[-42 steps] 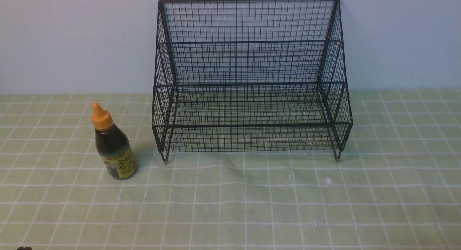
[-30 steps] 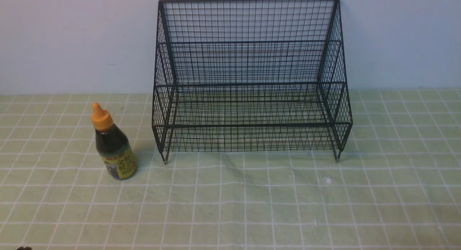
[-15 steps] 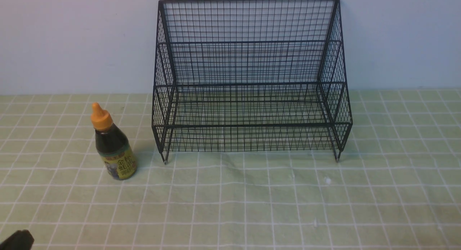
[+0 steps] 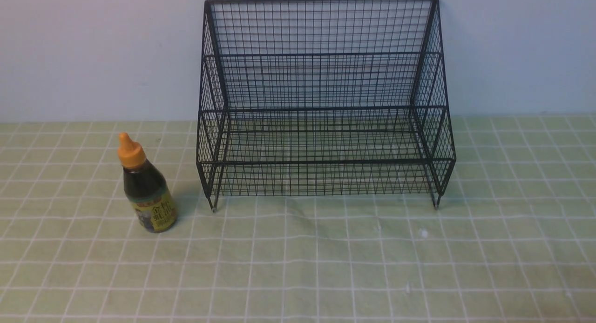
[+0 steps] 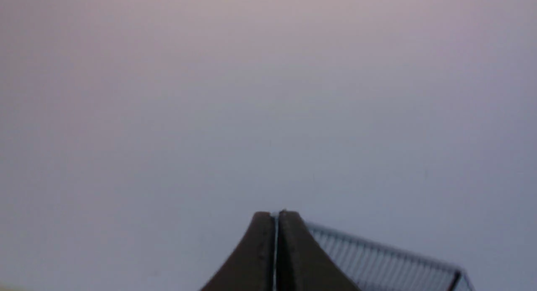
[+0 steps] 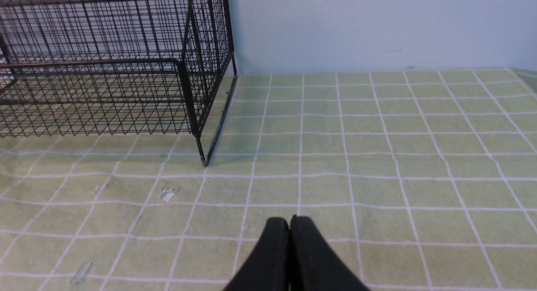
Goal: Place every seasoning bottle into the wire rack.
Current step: Use the left arm to grab the condiment bottle closest to it
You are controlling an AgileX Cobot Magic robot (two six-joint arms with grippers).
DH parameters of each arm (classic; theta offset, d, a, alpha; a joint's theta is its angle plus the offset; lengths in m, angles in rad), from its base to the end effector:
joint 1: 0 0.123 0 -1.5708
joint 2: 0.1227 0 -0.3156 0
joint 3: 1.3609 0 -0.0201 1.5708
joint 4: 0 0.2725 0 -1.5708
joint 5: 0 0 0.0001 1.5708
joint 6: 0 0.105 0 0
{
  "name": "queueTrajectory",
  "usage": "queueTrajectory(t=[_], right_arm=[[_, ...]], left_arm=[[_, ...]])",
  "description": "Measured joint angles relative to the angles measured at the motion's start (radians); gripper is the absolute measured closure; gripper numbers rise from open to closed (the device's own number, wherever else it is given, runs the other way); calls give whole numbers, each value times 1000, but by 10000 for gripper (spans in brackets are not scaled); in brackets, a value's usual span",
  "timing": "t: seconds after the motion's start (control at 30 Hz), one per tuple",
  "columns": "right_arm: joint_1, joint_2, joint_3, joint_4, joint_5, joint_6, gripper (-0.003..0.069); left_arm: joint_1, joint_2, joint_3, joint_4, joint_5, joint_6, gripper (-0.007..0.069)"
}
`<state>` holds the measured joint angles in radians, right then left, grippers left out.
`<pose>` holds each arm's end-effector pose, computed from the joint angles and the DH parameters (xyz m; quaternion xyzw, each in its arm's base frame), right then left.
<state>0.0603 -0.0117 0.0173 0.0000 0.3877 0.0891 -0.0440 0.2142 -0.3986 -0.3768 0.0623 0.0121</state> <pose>0.0563 0.0034 0.1685 0.0116 0.8066 0.0441 0.5894 0.0617 -0.0052 0.3420 -0.0912 0.6210 -0.1648 0.7608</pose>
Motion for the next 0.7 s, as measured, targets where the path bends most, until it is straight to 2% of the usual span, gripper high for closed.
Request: queueTrajectory(t=[0.17, 0.2, 0.27, 0.3, 0.37, 0.47, 0.7], right_arm=[[0, 0, 0, 0, 0, 0, 673], [0, 0, 0, 0, 0, 0, 673], [0, 0, 0, 0, 0, 0, 673], [0, 0, 0, 0, 0, 0, 673], [0, 0, 0, 0, 0, 0, 673], [0, 0, 0, 0, 0, 0, 673], [0, 0, 0, 0, 0, 0, 673]], left_arm=[[0, 414, -347, 88, 551, 55, 631], [0, 431, -361, 96, 589, 56, 631], [0, 643, -514, 140, 776, 60, 631], [0, 658, -538, 142, 789, 60, 631], [0, 860, -691, 177, 936, 60, 631], [0, 1064, -879, 196, 1058, 60, 631], [0, 1271, -1069, 206, 1142, 60, 631]])
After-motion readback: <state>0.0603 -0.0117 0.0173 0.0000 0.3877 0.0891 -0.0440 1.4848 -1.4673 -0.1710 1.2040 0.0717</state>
